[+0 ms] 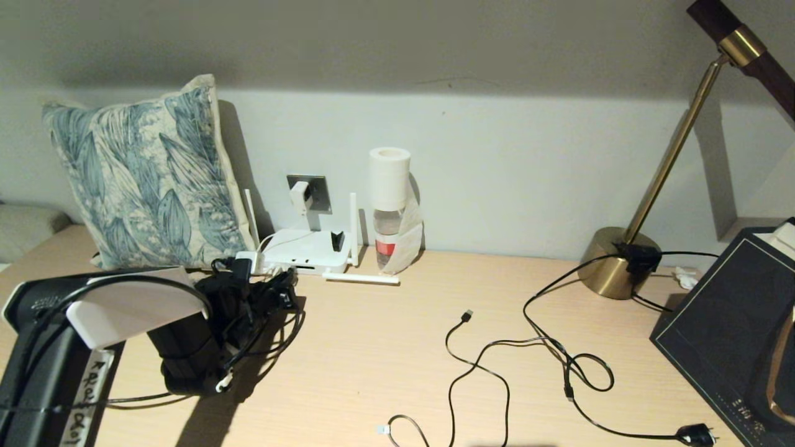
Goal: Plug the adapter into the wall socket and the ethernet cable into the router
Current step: Plug cable into router interface
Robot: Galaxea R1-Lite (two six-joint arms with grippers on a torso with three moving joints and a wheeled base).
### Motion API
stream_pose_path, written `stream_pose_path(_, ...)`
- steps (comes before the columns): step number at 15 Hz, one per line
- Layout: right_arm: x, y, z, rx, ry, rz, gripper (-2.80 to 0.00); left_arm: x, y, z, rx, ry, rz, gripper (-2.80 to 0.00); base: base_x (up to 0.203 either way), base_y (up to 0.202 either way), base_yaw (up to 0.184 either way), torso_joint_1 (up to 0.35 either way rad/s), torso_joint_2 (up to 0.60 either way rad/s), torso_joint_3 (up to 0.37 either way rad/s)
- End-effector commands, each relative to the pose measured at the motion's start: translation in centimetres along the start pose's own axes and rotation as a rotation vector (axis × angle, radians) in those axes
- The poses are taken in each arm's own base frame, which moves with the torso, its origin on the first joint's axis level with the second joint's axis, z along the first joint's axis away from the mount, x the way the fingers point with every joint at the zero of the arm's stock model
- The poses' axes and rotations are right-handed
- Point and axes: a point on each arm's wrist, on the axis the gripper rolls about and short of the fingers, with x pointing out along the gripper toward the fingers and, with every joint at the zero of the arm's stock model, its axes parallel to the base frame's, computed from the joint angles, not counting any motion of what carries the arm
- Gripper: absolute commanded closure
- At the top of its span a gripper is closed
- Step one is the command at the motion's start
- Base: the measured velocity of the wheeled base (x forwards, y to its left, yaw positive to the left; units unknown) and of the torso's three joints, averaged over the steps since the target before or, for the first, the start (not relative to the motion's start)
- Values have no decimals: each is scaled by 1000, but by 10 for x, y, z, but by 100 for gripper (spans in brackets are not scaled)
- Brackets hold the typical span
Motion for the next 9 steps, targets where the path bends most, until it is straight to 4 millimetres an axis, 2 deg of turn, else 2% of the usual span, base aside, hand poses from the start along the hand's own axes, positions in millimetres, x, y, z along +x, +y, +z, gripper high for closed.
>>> stream_pose_path(1,0,0,0,-1,3,0,0,1,0,2,0,-15,-1,0,0,0,0,0,0,0)
stream_pose_path(9,0,0,0,-1,3,0,0,4,0,1,2,-21,-2,0,0,0,0,0,0,0)
